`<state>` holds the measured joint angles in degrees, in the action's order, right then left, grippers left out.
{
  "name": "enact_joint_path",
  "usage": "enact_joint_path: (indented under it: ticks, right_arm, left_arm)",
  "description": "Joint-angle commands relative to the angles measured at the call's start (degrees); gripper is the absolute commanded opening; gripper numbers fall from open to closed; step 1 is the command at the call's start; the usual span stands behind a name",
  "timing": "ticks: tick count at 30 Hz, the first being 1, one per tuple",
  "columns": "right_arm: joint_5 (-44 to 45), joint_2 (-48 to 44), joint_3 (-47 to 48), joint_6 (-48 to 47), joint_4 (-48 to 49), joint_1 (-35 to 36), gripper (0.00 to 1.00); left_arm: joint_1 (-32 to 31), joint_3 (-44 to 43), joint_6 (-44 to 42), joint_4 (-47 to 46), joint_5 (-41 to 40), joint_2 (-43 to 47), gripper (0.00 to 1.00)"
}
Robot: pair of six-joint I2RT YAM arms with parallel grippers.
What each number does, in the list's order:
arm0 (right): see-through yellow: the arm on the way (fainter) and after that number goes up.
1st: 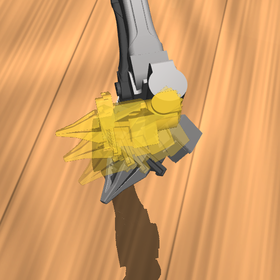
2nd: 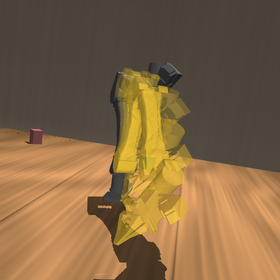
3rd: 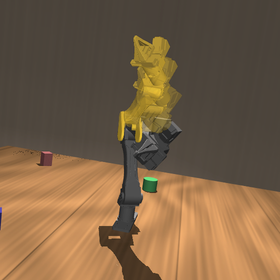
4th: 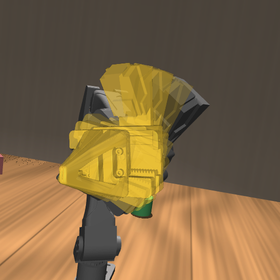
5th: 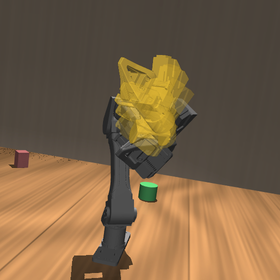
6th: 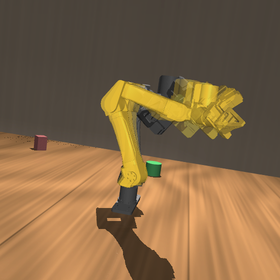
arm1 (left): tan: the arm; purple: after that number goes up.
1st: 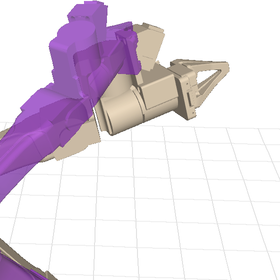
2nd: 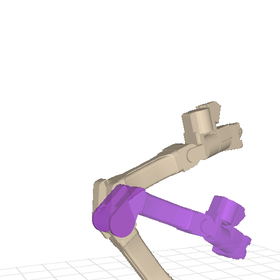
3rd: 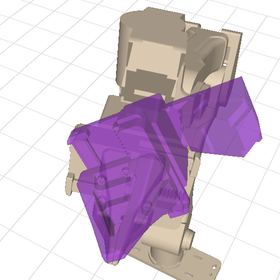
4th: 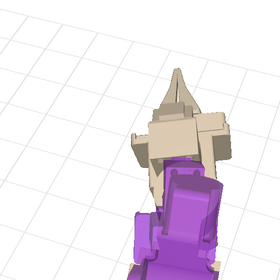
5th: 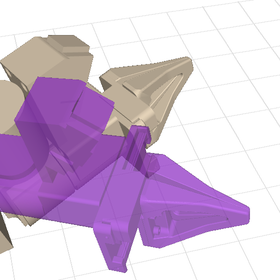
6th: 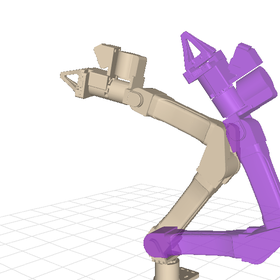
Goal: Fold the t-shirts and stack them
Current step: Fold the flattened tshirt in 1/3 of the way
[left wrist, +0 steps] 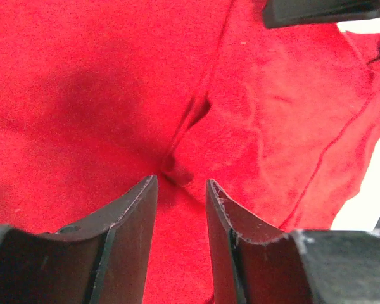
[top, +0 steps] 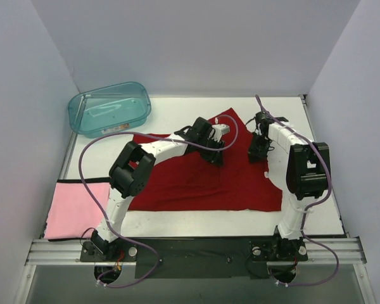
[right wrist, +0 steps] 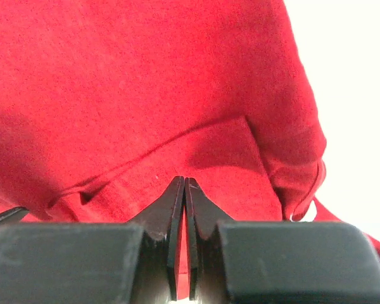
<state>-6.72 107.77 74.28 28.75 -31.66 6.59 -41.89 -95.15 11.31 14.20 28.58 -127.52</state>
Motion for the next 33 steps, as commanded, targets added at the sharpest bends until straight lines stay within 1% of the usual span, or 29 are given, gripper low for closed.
enact_joint_path:
  ticks: [1,2,5,7,8,9,10,11,12,13,14,15,16,17,18,19,20,21,22,23,25,26,27,28,30,32,33]
  right_arm:
    - [3.2,2.53,6.3,-1.77,-5.5,0.27,0.0]
    - [3.81,2.28,7.97,-1.94,-6.13,0.35,0.0]
    - [6.1,-1.84,7.46,-2.03,-8.24,0.09,0.0]
    - [6.55,-6.41,3.87,-1.16,-9.03,-1.22,0.0]
    - [6.55,-10.17,0.03,-0.72,-9.47,-1.75,0.02]
    - [6.28,-11.86,-1.93,0.33,-9.82,-3.06,0.03]
    - [5.59,-15.79,-6.47,0.95,-10.43,-3.6,0.07]
    - [5.14,-17.48,-11.13,2.26,-10.79,-5.08,0.09]
    - [4.09,-21.16,-13.18,2.88,-11.31,-5.79,0.18]
    - [3.3,-23.11,-17.29,4.28,-11.58,-6.41,0.28]
    - [1.73,-26.0,-18.89,4.82,-11.84,-8.24,0.39]
    - [1.02,-27.25,-21.95,6.04,-12.02,-10.17,0.42]
    - [-0.3,-29.78,-23.29,6.92,-12.02,-11.32,0.47]
    - [-1.01,-30.85,-26.26,8.67,-11.85,-13.69,0.48]
    - [-1.1,-32.69,-27.77,9.82,-11.76,-15.01,0.48]
    - [-1.1,-33.4,-29.7,11.57,-11.58,-17.55,0.48]
    - [-1.36,-34.19,-31.03,12.2,-10.97,-18.62,0.49]
    - [-1.28,-34.55,-32.69,13.68,-10.62,-20.63,0.48]
    - [-0.93,-34.55,-33.4,13.87,-9.4,-21.52,0.48]
    - [-0.4,-34.03,-34.63,14.83,-8.78,-22.75,0.48]
    - [0.39,-32.98,-35.78,15.28,-6.67,-23.99,0.47]
    - [0.83,-32.36,-35.87,15.37,-6.4,-24.34,0.46]
    - [1.44,-31.57,-35.96,15.28,-6.22,-24.52,0.46]
    - [1.71,-30.96,-36.22,15.28,-6.05,-25.04,0.46]
    - [1.19,-29.99,-37.27,15.28,-4.99,-26.62,0.43]
    - [-0.48,-29.11,-38.15,14.93,-4.03,-28.81,0.36]
    - [-0.75,-28.58,-38.33,14.84,-3.59,-30.22,0.26]
  left_arm:
    - [1.63,-1.26,-2.16,3.29,-5.19,2.54,0.47]
    - [2.07,-1.7,-2.69,3.9,-6.77,2.8,0.47]
    - [2.34,-3.72,-7.86,7.58,-9.5,4.99,0.47]
    - [2.95,-4.34,-11.03,9.17,-10.21,7.36,0.46]
    - [3.56,-4.34,-13.05,9.88,-8.9,9.29,0.45]
    - [4.0,-4.25,-16.64,12.15,-7.59,10.36,0.45]
    - [4.79,-3.29,-21.72,13.65,-4.35,12.89,0.45]
    - [5.23,-2.33,-24.47,16.45,-2.93,14.31,0.45]
    - [6.11,0.82,-31.46,18.48,-0.04,17.63,0.45]
    - [6.64,2.41,-35.01,22.76,0.94,19.57,0.45]
    - [7.51,6.52,-43.57,25.24,2.69,22.64,0.45]
    - [8.39,11.17,-47.57,30.75,2.97,24.58,0.45]
    - [8.75,13.39,-56.22,33.24,2.89,28.35,0.45]
    - [9.36,16.03,-59.88,38.57,2.63,29.95,0.45]
    - [9.72,21.01,-66.53,43.06,1.84,33.71,0.45]
    - [9.89,25.59,-69.29,44.67,1.14,35.31,0.47]
    - [9.9,28.5,-71.93,46.52,-0.35,38.81,0.48]
    - [9.9,33.58,-72.65,46.88,-1.5,40.23,0.49]
    - [9.98,35.63,-73.09,46.37,-3.51,43.21,0.5]
    - [10.33,39.83,-72.66,45.4,-5.97,44.46,0.51]
    - [11.47,44.85,-72.57,41.98,-9.13,48.32,0.54]
    - [11.91,46.19,-72.31,38.49,-10.37,50.68,0.56]
    - [12.18,49.07,-71.87,37.06,-13.26,52.01,0.59]
    - [12.36,50.58,-71.78,34.69,-14.42,52.64,0.59]
    - [12.36,54.79,-72.48,33.1,-17.14,53.52,0.59]
    - [12.36,57.52,-72.4,30.82,-18.2,53.87,0.59]
    - [12.36,58.49,-71.87,28.19,-19.25,53.78,0.59]
